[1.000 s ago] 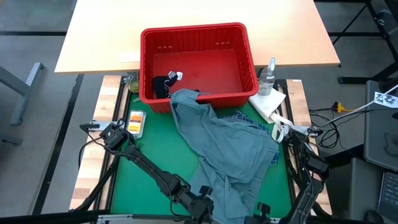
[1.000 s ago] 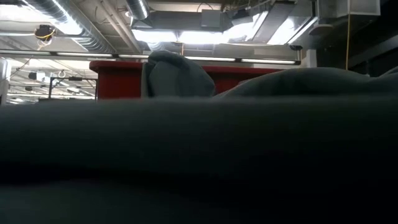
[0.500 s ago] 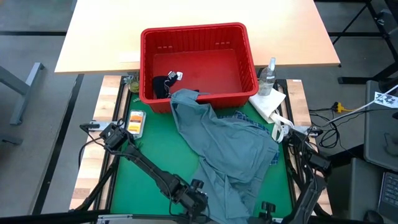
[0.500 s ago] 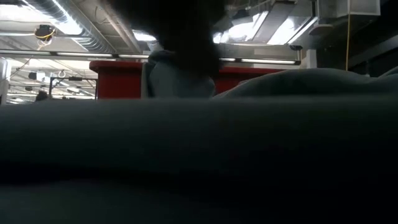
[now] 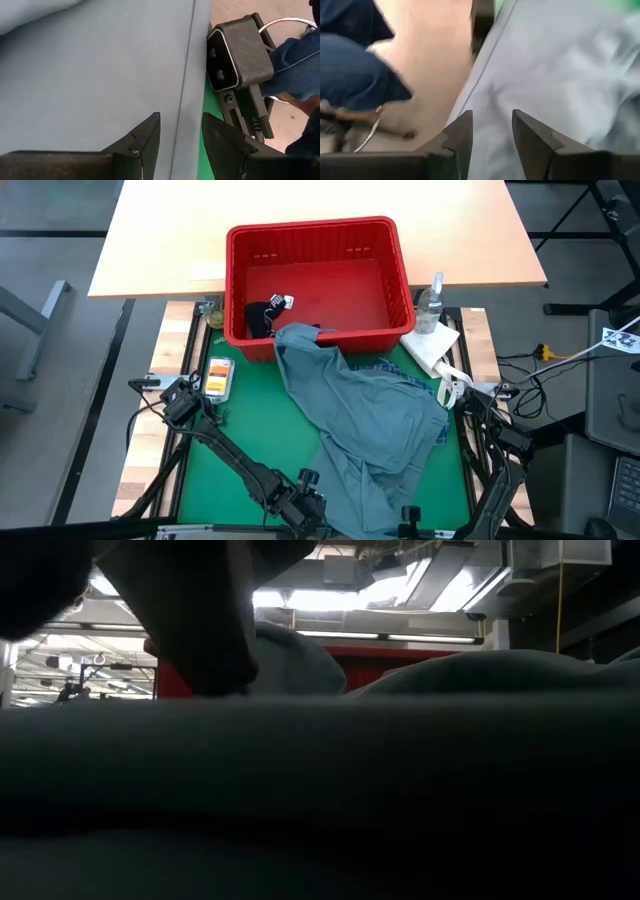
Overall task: Fold Laundry from Bin
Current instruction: Fold the blue pants on top of the blue shirt
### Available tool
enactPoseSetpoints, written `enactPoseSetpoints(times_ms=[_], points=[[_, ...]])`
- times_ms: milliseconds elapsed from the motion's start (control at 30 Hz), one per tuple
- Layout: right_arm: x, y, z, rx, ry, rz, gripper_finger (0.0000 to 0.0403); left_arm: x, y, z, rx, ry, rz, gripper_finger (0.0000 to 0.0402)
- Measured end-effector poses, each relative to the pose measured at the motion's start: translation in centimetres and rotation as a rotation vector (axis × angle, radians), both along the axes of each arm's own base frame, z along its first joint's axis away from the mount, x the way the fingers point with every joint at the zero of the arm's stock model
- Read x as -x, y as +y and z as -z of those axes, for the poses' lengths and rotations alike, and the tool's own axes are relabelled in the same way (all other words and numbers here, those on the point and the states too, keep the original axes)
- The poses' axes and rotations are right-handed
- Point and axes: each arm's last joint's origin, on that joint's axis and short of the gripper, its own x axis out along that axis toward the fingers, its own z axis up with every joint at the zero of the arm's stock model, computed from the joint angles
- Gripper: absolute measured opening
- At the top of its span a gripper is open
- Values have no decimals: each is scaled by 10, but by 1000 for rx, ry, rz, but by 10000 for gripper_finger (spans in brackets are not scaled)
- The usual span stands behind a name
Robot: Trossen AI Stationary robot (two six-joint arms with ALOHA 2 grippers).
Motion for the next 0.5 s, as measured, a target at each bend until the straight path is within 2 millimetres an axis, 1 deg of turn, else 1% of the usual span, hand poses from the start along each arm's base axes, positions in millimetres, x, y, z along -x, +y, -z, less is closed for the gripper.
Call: enactPoseSetpoints(times_ms=[100, 167, 267, 400, 500], points=[[-3, 0, -4, 79, -97, -40, 138, 0, -1, 0, -2, -2, -4, 139], [-9, -1, -4, 126, -126, -69, 138, 0, -1, 0, -3, -4, -5, 139], [-20, -3, 3, 172, -97, -130, 138, 0, 0, 0, -6, -6, -8, 139], [-37, -3, 18, 160, -9, -247, 138, 0, 0, 0, -7, -9, -9, 139], [-46, -5, 25, 178, 15, -300, 138, 0, 0, 0, -7, -10, -10, 139]])
